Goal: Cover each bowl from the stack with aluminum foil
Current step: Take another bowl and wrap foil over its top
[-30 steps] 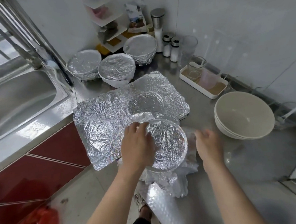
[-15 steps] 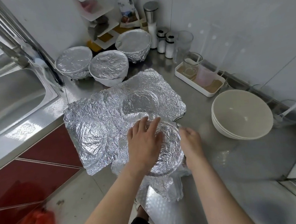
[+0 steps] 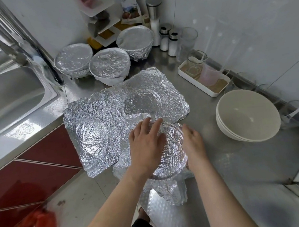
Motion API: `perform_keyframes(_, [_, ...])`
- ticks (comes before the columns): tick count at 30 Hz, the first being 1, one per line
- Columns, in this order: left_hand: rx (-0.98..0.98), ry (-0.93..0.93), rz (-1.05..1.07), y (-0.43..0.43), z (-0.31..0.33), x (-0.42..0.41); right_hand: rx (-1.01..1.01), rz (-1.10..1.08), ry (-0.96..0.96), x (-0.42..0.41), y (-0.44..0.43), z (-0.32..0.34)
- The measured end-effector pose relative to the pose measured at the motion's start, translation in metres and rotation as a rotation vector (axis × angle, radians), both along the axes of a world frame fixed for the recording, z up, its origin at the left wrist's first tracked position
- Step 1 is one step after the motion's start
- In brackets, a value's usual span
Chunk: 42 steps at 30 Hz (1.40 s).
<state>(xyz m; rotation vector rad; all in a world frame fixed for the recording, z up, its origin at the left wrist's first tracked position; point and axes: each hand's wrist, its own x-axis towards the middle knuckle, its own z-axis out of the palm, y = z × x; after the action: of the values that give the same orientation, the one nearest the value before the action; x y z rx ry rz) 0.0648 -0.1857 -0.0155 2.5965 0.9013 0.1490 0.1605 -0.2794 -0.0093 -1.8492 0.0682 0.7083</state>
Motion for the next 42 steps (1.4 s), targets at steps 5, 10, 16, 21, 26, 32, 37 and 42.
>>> perform_keyframes(5, [-0.009,-0.014,0.013,-0.001,0.000,0.000,0.043,-0.137,0.341,0.020,-0.002,0.004])
perform_keyframes(10, [-0.004,-0.013,0.013,-0.001,-0.003,0.000,0.030,-0.179,0.297,0.025,0.008,-0.003])
perform_keyframes(16, [0.011,0.005,-0.024,0.001,-0.006,0.000,-0.017,0.045,-0.151,0.013,0.009,0.004])
perform_keyframes(21, [0.012,0.014,-0.035,0.001,-0.008,0.000,-0.178,0.415,-0.432,0.010,0.006,-0.001])
perform_keyframes(26, [-0.010,0.001,-0.061,0.005,-0.007,0.000,-0.266,0.510,-0.460,0.011,0.007,-0.001])
perform_keyframes(32, [-0.034,-0.063,0.115,0.007,0.000,-0.029,-0.112,0.461,-0.269,0.016,0.003,-0.001])
perform_keyframes(37, [-0.125,-0.146,0.156,-0.001,-0.013,-0.039,-0.180,0.530,-0.320,0.008,0.007,-0.004])
perform_keyframes(42, [-0.197,-0.219,0.134,0.006,-0.009,-0.037,-0.297,0.449,-0.462,-0.003,0.002,-0.012])
